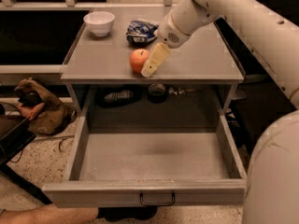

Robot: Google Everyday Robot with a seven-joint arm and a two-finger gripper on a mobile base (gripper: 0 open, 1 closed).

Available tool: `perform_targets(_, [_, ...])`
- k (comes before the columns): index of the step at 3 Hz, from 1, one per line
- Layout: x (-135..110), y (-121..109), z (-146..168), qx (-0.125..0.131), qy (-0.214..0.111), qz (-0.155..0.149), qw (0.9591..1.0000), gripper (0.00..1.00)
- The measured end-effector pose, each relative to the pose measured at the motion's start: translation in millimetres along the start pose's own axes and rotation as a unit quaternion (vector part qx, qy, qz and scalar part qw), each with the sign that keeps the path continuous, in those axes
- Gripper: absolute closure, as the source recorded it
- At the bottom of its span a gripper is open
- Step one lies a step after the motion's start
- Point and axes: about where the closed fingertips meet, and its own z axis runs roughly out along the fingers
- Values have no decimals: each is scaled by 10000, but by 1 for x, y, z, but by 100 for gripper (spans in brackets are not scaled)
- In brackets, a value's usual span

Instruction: Place apple into top drawer

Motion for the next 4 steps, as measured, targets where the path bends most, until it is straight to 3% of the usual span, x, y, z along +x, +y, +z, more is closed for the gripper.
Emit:
perform_targets(2, [23,-21,34,-73,-8,262,9996,0])
perform_targets(4, [20,-25,50,-152,-114,275,9994,0])
